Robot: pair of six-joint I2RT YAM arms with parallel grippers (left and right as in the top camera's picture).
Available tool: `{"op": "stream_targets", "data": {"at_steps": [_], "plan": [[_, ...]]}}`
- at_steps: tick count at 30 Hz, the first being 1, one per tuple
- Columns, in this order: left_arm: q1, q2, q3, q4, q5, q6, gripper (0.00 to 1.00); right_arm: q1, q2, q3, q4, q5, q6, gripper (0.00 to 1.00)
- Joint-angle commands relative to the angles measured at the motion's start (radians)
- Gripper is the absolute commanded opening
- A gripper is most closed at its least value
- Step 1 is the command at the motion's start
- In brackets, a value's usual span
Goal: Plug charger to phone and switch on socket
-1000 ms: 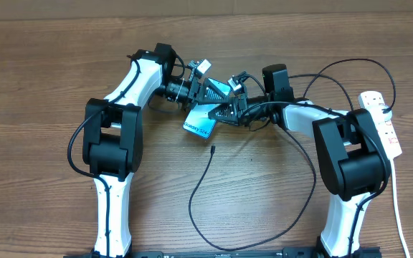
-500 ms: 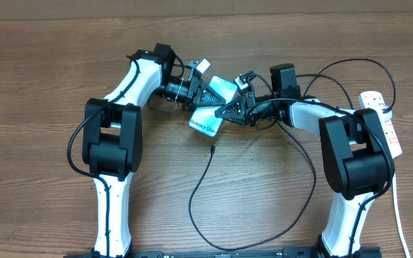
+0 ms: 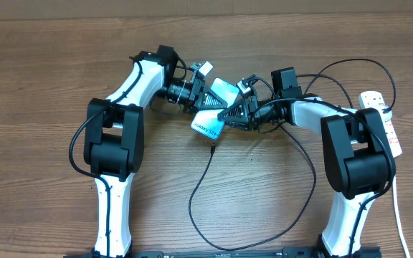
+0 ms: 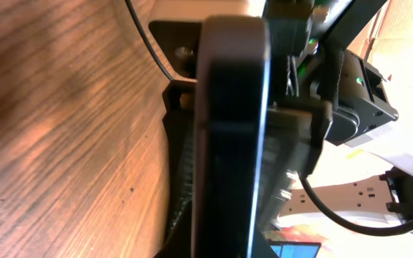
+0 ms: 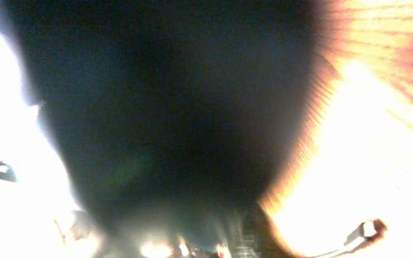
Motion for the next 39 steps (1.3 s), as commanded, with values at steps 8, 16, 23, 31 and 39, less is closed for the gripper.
{"op": "stream_targets", "data": {"at_steps": [8,16,23,31,39], "plan": [[0.05,-0.016,0.007,0.035,0.026,-0.153,0.04,0.008,-0.046,0.021,-0.006,0.014,0.029,0.63],[0.077,-0.016,0.007,0.073,0.026,-0.332,0.04,0.09,-0.061,0.021,-0.029,0.124,0.091,0.58],[0.064,-0.016,0.007,0.073,0.026,-0.332,0.04,0.116,-0.061,0.021,0.129,0.133,0.256,0.53],[0.063,-0.016,0.007,0.084,0.026,-0.332,0.04,0.124,-0.061,0.021,0.241,0.133,0.374,0.38],[0.061,-0.016,0.007,0.087,0.026,-0.332,0.05,0.165,-0.061,0.021,0.241,0.133,0.373,0.25]]}}
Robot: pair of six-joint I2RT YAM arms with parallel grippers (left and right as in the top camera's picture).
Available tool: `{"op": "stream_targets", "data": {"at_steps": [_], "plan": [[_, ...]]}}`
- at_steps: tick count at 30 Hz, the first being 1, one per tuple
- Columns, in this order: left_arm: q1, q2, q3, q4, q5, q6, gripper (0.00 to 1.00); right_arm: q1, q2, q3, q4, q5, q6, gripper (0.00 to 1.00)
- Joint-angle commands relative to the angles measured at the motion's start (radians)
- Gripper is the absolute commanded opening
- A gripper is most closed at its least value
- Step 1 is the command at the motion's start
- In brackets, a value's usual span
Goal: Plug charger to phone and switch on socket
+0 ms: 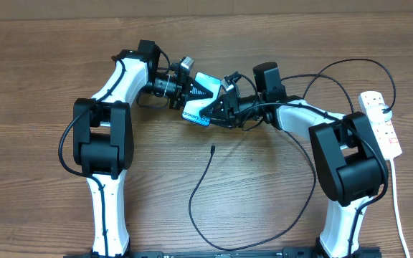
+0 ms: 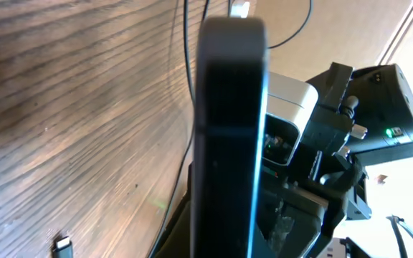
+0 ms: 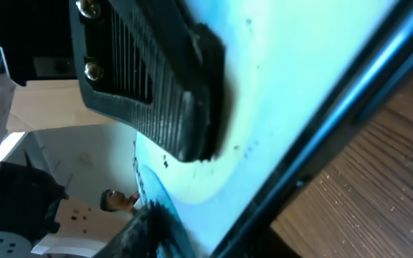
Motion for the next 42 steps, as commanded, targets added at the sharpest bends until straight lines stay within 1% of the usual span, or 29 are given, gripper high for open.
{"op": "stream_targets", "data": {"at_steps": [1,2,3,5,6,8,9,13,19,23,26,28,37,42], "plan": [[-0.021,-0.016,0.007,0.003,0.067,-0.002,0.04,0.047,-0.033,0.02,0.008,-0.019,0.01,0.16],[-0.021,-0.016,0.007,0.003,0.067,-0.001,0.04,0.047,-0.033,0.02,0.008,-0.019,0.01,0.06],[-0.021,-0.016,0.007,0.003,0.067,0.007,0.06,0.046,-0.033,0.02,0.007,-0.019,0.009,0.04],[-0.021,-0.016,0.007,0.002,0.066,0.014,0.2,0.046,-0.033,0.02,0.007,-0.019,0.005,0.04],[-0.021,-0.016,0.007,0.002,0.064,0.018,0.24,0.044,-0.033,0.02,0.007,-0.019,0.002,0.04],[-0.021,-0.016,0.007,-0.002,0.064,0.018,0.29,0.04,-0.033,0.02,0.007,-0.019,-0.002,0.04],[-0.021,-0.016,0.007,-0.005,0.064,0.021,0.29,0.038,-0.033,0.02,0.007,-0.019,-0.005,0.04],[-0.021,-0.016,0.007,-0.02,0.064,0.025,0.3,0.032,-0.033,0.02,0.006,-0.031,-0.037,0.04],[-0.021,-0.016,0.007,-0.064,0.064,0.097,0.29,0.022,-0.033,0.02,0.005,-0.085,-0.047,0.04],[-0.021,-0.016,0.007,-0.092,0.07,0.12,0.29,0.006,-0.033,0.02,-0.02,-0.094,-0.053,0.04],[-0.021,-0.016,0.007,-0.125,0.102,0.177,0.25,-0.01,-0.033,0.02,-0.043,-0.093,-0.081,0.04],[-0.021,-0.016,0.007,-0.157,0.125,0.227,0.25,-0.021,-0.033,0.02,-0.042,-0.094,-0.081,0.04],[-0.021,-0.016,0.007,-0.294,0.124,0.375,0.23,-0.032,-0.033,0.02,-0.039,-0.094,-0.081,0.04],[-0.021,-0.016,0.007,-0.315,0.112,0.396,0.1,-0.032,-0.033,0.02,-0.043,-0.095,-0.081,0.04]]}}
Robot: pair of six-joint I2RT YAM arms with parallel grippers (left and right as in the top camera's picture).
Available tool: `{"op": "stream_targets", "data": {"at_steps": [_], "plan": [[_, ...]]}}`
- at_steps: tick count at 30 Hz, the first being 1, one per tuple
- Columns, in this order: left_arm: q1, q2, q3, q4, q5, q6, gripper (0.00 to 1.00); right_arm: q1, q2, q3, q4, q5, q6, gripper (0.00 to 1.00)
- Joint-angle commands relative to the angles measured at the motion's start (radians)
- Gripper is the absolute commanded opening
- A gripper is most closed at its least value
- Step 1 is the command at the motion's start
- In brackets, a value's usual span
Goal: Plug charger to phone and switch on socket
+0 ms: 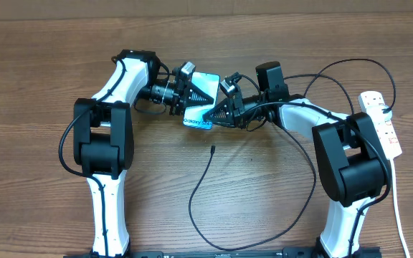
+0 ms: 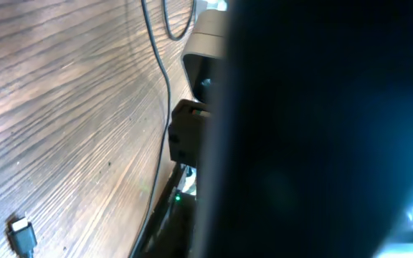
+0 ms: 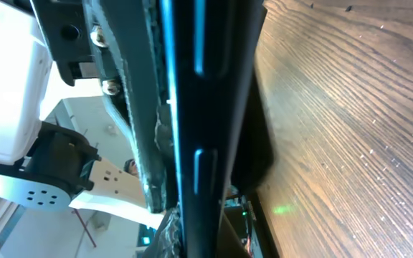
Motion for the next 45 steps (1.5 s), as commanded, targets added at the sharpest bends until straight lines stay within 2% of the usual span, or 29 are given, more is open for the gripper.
{"op": "stream_targets", "data": {"at_steps": [1,3,6,9,10,15,22,40,45], "plan": [[-0.018,-0.016,0.007,-0.02,0.016,0.045,0.1,-0.008,-0.023,0.015,0.008,0.037,-0.021,0.04],[-0.017,-0.016,0.007,-0.017,0.016,0.045,0.1,-0.008,-0.023,0.015,0.008,0.015,-0.026,0.04],[-0.013,-0.016,0.007,-0.008,0.016,0.045,0.15,-0.008,-0.023,0.015,0.007,-0.026,-0.043,0.04],[-0.011,-0.016,0.007,0.019,0.017,0.044,0.28,-0.008,-0.023,0.015,0.005,-0.05,-0.044,0.04],[-0.011,-0.016,0.007,0.027,0.017,0.043,0.3,-0.008,-0.023,0.015,0.005,-0.061,-0.047,0.04],[-0.011,-0.016,0.007,0.032,0.016,0.044,0.25,-0.008,-0.023,0.015,0.005,-0.09,-0.046,0.04],[-0.011,-0.016,0.007,0.034,0.013,0.045,0.25,0.006,-0.023,0.015,0.005,-0.148,-0.045,0.04],[-0.007,-0.016,0.007,0.041,0.013,0.044,0.21,0.026,-0.023,0.014,-0.048,-0.128,-0.047,0.04],[-0.007,-0.016,0.007,0.044,0.013,0.044,0.04,0.026,-0.023,0.014,-0.047,-0.128,-0.047,0.04]]}}
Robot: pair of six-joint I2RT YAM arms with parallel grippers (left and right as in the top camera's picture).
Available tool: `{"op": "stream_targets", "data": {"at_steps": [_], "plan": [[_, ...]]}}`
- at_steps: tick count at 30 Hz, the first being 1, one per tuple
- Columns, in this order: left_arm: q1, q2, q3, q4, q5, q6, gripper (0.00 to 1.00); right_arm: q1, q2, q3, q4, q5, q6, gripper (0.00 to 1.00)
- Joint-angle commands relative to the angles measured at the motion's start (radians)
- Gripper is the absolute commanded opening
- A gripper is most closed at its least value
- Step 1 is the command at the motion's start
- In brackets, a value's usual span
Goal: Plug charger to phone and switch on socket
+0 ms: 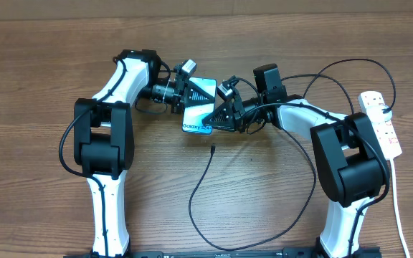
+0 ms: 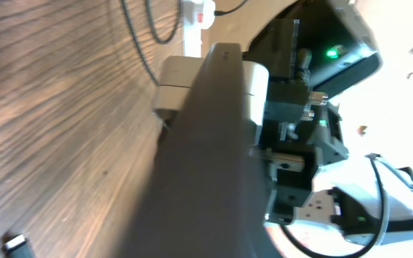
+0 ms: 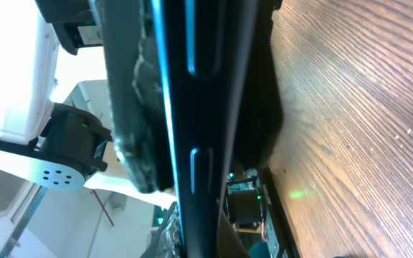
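Note:
The phone, blue screen up and tilted, hangs just above the table between both arms. My left gripper is shut on its far left end and my right gripper is shut on its right edge. In the left wrist view the phone is a dark slab filling the middle. The right wrist view shows the phone edge-on. The charger plug lies free on the wood just in front of the phone, and shows too as the plug. The white socket strip lies at the far right.
The black charger cable loops across the front of the table and back round to the socket strip. A second black lead arcs behind my right arm. The strip's white lead runs off the front right edge.
The phone has turned a little between the two grippers; its near end now sits slightly lower and nearer the plug. Both grippers still hold it in about the same place.
First both grippers held the phone over the table's middle, right above the plug. Then the phone was further left and back, clear of the plug. After that it stayed there and tilted, and now it is turned a little more. The plug has lain still throughout.

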Motion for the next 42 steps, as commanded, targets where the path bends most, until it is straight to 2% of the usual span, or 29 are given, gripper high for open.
{"op": "stream_targets", "data": {"at_steps": [1,3,5,8,10,14,17,21,24,27,29,30,31,33,35,38,40,41,42], "plan": [[-0.005,-0.016,0.007,0.006,-0.019,0.015,0.04,0.009,-0.023,0.014,0.005,-0.042,-0.011,0.04],[-0.005,-0.016,0.007,0.006,-0.019,0.015,0.04,0.008,-0.023,0.014,0.006,-0.042,-0.012,0.04],[-0.005,-0.016,0.007,0.013,-0.021,0.015,0.04,0.008,-0.023,0.014,0.008,-0.043,-0.011,0.12],[-0.004,-0.016,0.007,0.029,-0.052,0.014,0.04,0.007,-0.023,0.015,0.023,-0.043,-0.006,0.44],[0.0,-0.016,0.007,0.031,-0.086,0.014,0.04,0.0,-0.023,0.015,0.046,-0.043,0.024,0.57],[0.026,-0.016,0.007,0.025,-0.156,0.004,0.04,-0.025,-0.047,0.015,0.105,-0.032,0.12,0.66],[0.072,-0.018,0.007,-0.005,-0.172,-0.035,0.04,-0.063,-0.138,0.015,0.11,0.08,0.171,0.72],[0.12,-0.035,0.007,-0.087,-0.174,-0.031,0.04,-0.104,-0.23,0.015,0.082,0.143,0.184,0.73],[0.158,-0.064,0.007,-0.171,-0.173,0.037,0.04,-0.12,-0.291,0.015,-0.012,0.212,0.147,0.73],[0.193,-0.117,0.007,-0.251,-0.172,0.104,0.04,-0.121,-0.356,0.015,-0.218,0.398,0.043,0.73],[0.219,-0.16,0.007,-0.287,-0.173,0.131,0.04,-0.116,-0.395,0.027,-0.401,0.595,-0.035,0.73],[0.241,-0.204,0.007,-0.299,-0.178,0.138,0.04,-0.103,-0.423,0.059,-0.584,0.81,-0.099,0.73],[0.253,-0.231,0.007,-0.298,-0.19,0.135,0.04,-0.09,-0.431,0.087,-0.683,0.926,-0.126,0.73],[0.275,-0.277,0.007,-0.278,-0.239,0.106,0.04,-0.054,-0.435,0.159,-0.853,1.108,-0.156,0.74],[0.29,-0.319,0.007,-0.229,-0.356,-0.007,0.04,-0.003,-0.435,0.233,-0.981,1.235,-0.164,0.75],[0.296,-0.363,0.007,-0.163,-0.533,-0.159,0.04,0.077,-0.435,0.299,-1.07,1.34,-0.161,0.78],[0.296,-0.381,0.007,-0.16,-0.578,-0.187,0.04,0.135,-0.435,0.306,-1.082,1.373,-0.161,0.88],[0.296,-0.386,0.007,-0.163,-0.583,-0.187,0.04,0.161,-0.434,0.306,-1.085,1.376,-0.161,1.0],[0.296,-0.39,0.007,-0.164,-0.584,-0.181,0.04,0.193,-0.43,0.303,-1.08,1.371,-0.162,1.0]]}}
